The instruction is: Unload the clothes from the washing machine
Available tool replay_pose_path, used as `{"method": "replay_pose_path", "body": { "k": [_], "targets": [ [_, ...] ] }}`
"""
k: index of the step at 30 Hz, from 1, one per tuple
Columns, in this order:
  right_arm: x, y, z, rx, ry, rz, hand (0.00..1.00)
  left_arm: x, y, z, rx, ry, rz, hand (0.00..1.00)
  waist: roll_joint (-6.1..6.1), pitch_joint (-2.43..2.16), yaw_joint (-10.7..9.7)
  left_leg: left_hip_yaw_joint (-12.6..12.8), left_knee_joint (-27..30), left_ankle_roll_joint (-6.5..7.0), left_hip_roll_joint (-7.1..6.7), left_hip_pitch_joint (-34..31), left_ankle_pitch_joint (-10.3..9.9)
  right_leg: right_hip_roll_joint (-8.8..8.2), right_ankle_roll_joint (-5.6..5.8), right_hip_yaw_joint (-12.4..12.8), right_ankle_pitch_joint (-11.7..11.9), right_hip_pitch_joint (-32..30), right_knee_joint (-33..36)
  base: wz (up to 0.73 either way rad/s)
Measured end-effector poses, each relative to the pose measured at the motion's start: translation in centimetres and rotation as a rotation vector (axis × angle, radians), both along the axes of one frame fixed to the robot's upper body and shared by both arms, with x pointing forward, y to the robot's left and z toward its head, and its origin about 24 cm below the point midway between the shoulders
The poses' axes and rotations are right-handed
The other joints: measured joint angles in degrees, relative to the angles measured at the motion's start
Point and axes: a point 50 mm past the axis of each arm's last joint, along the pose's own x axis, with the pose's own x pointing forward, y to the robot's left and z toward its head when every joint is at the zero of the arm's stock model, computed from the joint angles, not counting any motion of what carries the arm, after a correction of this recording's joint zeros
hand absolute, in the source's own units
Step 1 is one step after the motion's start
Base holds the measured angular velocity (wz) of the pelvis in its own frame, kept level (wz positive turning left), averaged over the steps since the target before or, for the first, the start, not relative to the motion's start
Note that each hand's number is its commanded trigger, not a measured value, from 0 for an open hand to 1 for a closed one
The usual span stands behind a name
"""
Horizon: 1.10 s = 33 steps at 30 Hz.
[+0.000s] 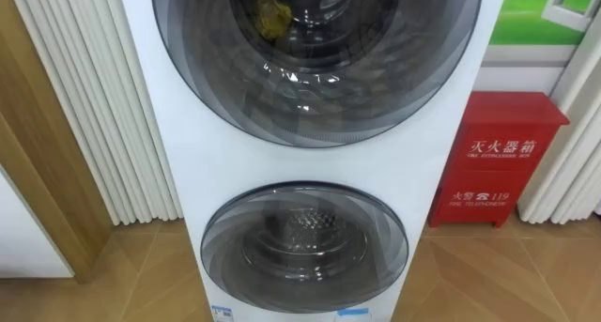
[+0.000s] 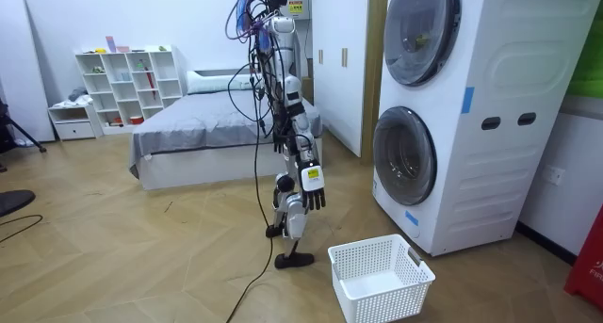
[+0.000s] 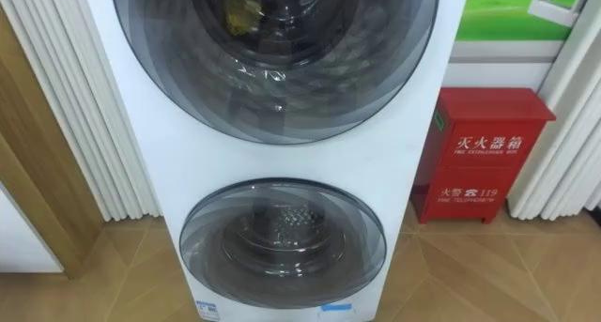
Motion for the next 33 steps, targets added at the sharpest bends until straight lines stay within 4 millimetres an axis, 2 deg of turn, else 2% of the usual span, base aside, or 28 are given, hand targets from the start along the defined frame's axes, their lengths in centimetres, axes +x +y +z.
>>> {"method": "replay_pose_path", "body": {
  "k": [4, 13, 23, 26, 27, 28, 31, 33],
  "targets": [
    [-0.1, -0.1, 0.0, 0.006, 0.004, -0.004, 0.0, 0.1, -0.1, 0.0, -0.011, -0.015, 0.065, 0.0, 0.23, -0.09, -0.07, 0.02, 0.19, 0.0, 0.0, -0.28, 0.0, -0.04, -0.01, -0.13, -0.01, -0.04, -0.04, 0.0],
    [-0.1, -0.2, 0.0, 0.009, -0.003, -0.033, 0.0, 0.8, 0.0, 0.0, -0.006, -0.039, 0.047, 0.0, 0.35, -0.05, -0.04, 0.04, 0.26, 0.0, 0.03, -0.43, 0.0, 0.0, -0.03, -0.03, -0.02, -0.24, 0.09, 0.0],
    [0.0, -0.2, 0.1, 0.016, -0.049, -0.205, 0.0, 1.5, 0.3, 0.1, -0.005, -0.074, 0.058, 0.0, 0.44, 0.04, -0.1, -0.18, 0.16, 0.0, -0.01, -0.5, 0.0, -0.03, -0.03, -0.17, -0.01, -0.4, 0.17, 0.0],
    [3.1, -0.9, 0.6, 0.012, -0.179, -0.249, 0.0, 1.9, 0.6, 0.1, -0.008, -0.1, 0.064, 0.0, 0.26, -0.04, -0.21, 0.01, 0.18, 0.0, -0.04, -0.38, 0.01, -0.08, -0.02, -0.27, 0.03, -0.46, 0.28, -0.05],
    [5.2, -1.2, 1.1, 0.016, -0.261, -0.27, 0.0, 2.2, 0.8, 0.2, -0.003, -0.113, 0.079, 0.0, 0.17, -0.03, -0.25, 0.0, 0.18, 0.01, -0.05, -0.33, 0.01, -0.1, -0.01, -0.32, 0.06, -0.49, 0.3, 0.0],
    [6.4, -1.4, 1.4, 0.02, -0.308, -0.285, 0.0, 2.4, 0.9, 0.2, 0.0, -0.122, 0.084, 0.0, 0.12, -0.01, -0.24, 0.0, 0.17, 0.01, -0.04, -0.34, 0.01, -0.08, 0.01, -0.31, 0.09, -0.5, 0.27, 0.0],
    [13.5, -2.6, 4.4, 0.04, -0.583, -0.302, 0.0, 3.1, 1.7, 0.4, 0.016, -0.16, 0.083, 0.0, -0.75, 0.12, -0.08, -0.04, 0.17, 0.01, -0.05, -0.42, 0.02, -0.1, 0.02, -0.61, 0.13, -0.51, 0.29, 0.03],
    [16.2, -3.2, 5.9, 0.041, -0.686, -0.317, 0.0, 3.2, 2.2, 0.6, 0.028, -0.166, 0.086, 0.0, -1.53, 0.1, 0.19, 0.0, 0.16, 0.01, -0.05, -0.59, 0.02, -0.11, 0.01, -0.74, 0.13, -0.52, 0.19, 0.04]
  ]
}}
